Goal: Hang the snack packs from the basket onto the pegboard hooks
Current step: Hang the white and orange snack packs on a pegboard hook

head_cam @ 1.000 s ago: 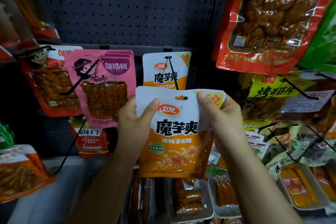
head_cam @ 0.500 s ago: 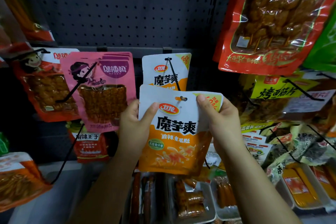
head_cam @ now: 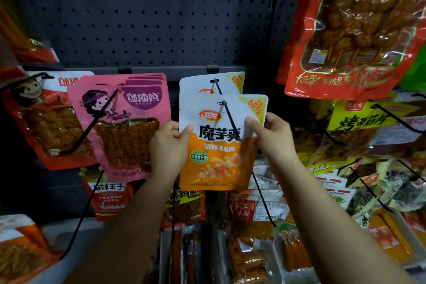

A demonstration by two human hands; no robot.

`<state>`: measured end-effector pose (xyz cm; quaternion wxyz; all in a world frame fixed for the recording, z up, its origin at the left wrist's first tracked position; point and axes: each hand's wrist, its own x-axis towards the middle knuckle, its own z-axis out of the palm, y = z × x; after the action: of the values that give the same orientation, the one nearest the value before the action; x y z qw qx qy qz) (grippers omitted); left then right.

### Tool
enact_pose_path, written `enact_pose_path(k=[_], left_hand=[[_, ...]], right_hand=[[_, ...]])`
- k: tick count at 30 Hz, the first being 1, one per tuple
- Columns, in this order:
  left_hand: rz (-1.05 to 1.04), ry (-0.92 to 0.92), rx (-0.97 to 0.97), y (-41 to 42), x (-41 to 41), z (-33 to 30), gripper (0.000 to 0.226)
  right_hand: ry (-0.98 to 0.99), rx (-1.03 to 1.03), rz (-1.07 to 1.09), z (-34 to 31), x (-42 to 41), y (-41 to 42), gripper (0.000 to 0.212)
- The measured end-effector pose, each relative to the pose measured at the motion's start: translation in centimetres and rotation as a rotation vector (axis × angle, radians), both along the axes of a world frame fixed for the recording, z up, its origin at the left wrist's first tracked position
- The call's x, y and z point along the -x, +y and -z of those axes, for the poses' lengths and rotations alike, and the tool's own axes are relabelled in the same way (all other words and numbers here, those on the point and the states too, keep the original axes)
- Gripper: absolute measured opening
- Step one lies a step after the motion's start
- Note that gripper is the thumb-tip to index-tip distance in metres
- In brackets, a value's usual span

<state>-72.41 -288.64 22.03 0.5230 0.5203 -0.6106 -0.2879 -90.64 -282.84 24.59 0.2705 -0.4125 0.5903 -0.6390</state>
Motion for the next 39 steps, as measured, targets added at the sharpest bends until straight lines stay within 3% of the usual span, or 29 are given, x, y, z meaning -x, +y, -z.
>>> enact_pose_path(k=[12, 18, 24, 30, 35, 39], left_hand=[[-0.14, -0.234, 0.01, -6.0, 1.8, -1.1, 0.029], [-0.106, -0.26, -0.025, -7.3, 1.5, -1.3, 0.031], [-0.059, -0.168, 0.024, -6.3, 1.2, -0.5, 0.024], [-0.093, -0.1, -0.029, -3.9, 0.9, 2.5, 0.024], [-0.047, -0.091, -0.063, -0.4, -0.4, 6.6, 0.017], [-0.07, -0.148, -0.14, 2.8, -2.5, 9.5, 0.013]], right_hand=[[0.226, -0.169, 0.156, -0.8, 1.6, -7.8, 0.028], [0.211, -0.23, 0.17, -0.2, 1.8, -8.6, 0.031], [0.121, -0.177, 0.108, 2.1, 1.6, -7.3, 0.035], [0.051, -0.243, 0.083, 5.2, 1.3, -5.7, 0.014], [0.062, -0.318, 0.095, 7.9, 0.7, -2.4, 0.026], [0.018, -0.277, 0.048, 8.8, 0.8, 2.1, 0.003]])
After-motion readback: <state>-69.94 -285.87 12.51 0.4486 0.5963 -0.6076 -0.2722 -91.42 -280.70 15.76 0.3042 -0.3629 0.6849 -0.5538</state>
